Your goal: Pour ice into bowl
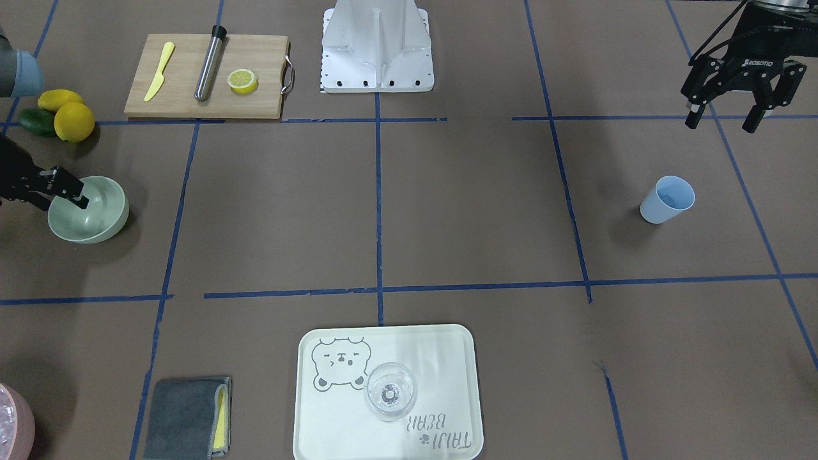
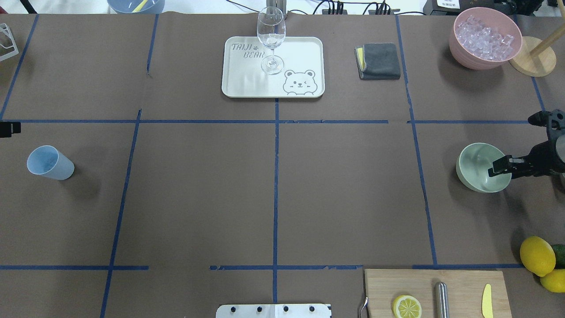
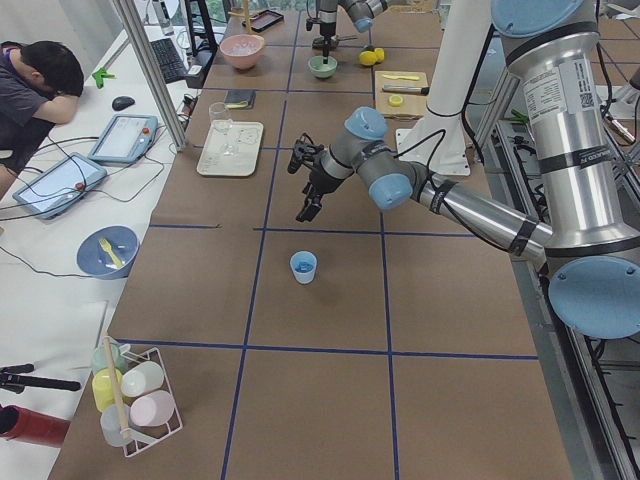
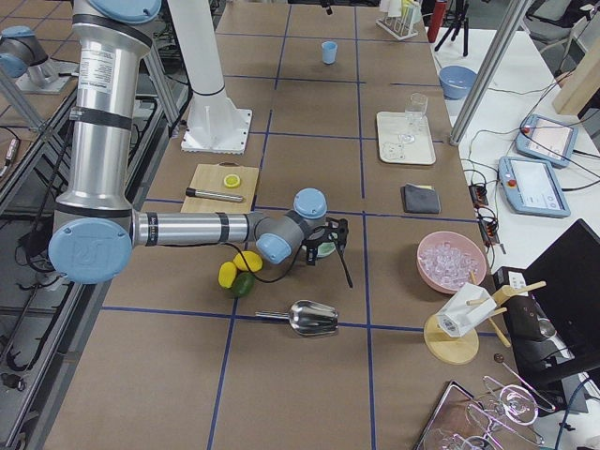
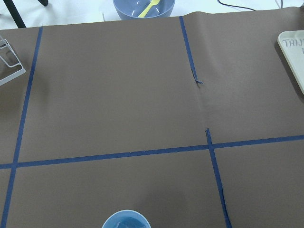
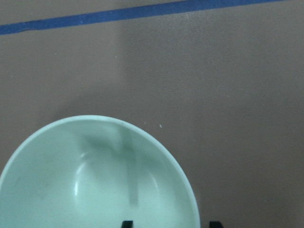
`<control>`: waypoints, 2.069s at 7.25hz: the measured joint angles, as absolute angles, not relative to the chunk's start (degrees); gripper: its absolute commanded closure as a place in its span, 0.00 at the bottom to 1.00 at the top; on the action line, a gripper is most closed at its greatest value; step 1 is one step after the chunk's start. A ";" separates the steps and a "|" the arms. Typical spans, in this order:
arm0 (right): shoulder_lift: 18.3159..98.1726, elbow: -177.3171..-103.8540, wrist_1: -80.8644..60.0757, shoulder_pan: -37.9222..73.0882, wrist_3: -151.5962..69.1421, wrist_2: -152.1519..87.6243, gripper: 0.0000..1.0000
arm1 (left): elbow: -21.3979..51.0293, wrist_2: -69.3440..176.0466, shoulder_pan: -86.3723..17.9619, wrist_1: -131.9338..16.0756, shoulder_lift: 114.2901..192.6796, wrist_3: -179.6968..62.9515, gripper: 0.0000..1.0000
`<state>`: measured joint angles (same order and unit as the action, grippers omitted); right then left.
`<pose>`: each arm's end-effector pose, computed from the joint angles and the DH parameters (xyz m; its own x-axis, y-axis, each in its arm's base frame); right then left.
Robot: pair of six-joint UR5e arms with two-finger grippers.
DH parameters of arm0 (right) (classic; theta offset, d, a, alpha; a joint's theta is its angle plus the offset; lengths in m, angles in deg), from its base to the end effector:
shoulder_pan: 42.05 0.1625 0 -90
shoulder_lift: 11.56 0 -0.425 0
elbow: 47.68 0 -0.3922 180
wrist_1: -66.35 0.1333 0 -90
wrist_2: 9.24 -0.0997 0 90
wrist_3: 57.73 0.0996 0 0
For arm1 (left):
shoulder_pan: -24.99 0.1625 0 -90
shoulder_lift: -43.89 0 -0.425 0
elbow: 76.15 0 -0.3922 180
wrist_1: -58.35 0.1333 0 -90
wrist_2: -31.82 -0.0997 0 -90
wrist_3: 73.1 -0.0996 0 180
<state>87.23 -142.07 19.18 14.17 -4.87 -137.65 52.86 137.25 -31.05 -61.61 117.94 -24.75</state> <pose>-0.1923 -0.4160 0.6118 0.6108 0.0622 0.7893 -0.0851 0.9963 -0.0127 0.1241 -0.3755 0.3956 0.7035 0.1022 -0.7033 0.2854 0.8657 0.4113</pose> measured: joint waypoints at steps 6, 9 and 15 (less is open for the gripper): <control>88.98 -147.57 18.59 16.89 -4.37 -143.16 1.00 | 52.86 119.49 -13.20 -75.80 107.03 -12.16 0.00; 81.33 -151.03 13.45 16.56 3.82 -146.96 1.00 | 51.97 102.77 0.66 -79.37 101.84 -0.95 0.00; 48.90 -151.81 -14.00 -0.51 24.44 -138.69 1.00 | 30.93 76.87 13.37 -91.95 105.67 10.70 0.03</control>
<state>48.90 -151.81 -14.00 -0.51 24.44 -138.69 30.93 76.87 13.37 -91.95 105.67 10.70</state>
